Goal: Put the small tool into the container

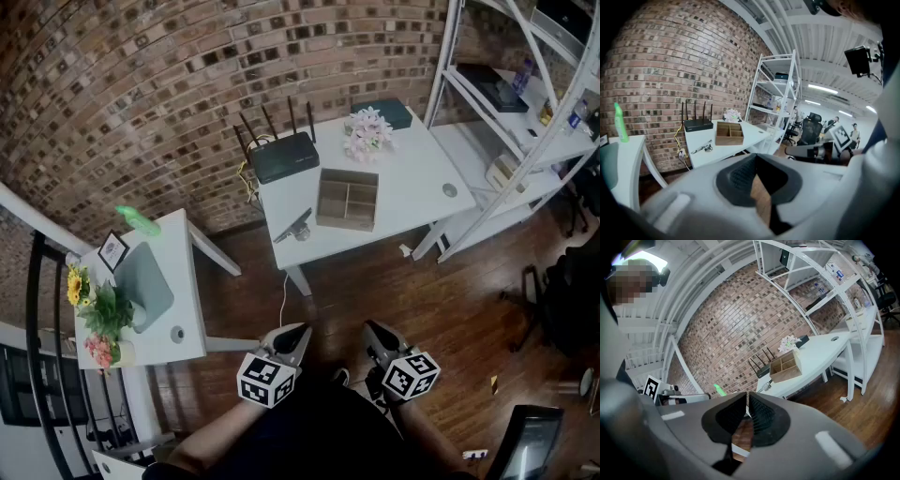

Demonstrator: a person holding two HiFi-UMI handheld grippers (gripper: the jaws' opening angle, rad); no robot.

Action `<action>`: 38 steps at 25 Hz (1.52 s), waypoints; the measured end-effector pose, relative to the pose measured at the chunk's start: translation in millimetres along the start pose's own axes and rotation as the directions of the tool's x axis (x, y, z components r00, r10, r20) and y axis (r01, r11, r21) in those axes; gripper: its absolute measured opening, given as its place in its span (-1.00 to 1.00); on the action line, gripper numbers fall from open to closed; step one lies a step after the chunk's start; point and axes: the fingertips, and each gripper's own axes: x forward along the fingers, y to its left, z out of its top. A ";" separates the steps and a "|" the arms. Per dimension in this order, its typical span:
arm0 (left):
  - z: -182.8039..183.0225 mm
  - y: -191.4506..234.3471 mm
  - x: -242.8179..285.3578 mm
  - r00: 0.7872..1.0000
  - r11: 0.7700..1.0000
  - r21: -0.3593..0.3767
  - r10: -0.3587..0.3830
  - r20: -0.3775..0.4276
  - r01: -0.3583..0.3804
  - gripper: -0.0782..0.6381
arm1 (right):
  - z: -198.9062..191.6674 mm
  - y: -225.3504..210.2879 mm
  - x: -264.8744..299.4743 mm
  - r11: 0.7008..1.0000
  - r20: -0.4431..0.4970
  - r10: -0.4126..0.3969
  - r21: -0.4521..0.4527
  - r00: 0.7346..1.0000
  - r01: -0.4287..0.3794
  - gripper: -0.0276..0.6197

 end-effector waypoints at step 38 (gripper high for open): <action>21.4 249.0 188.5 0.965 0.936 0.352 0.075 -0.250 0.018 -0.27 | 81.5 -32.3 204.0 0.975 -0.102 -0.214 -0.082 0.971 0.207 -0.84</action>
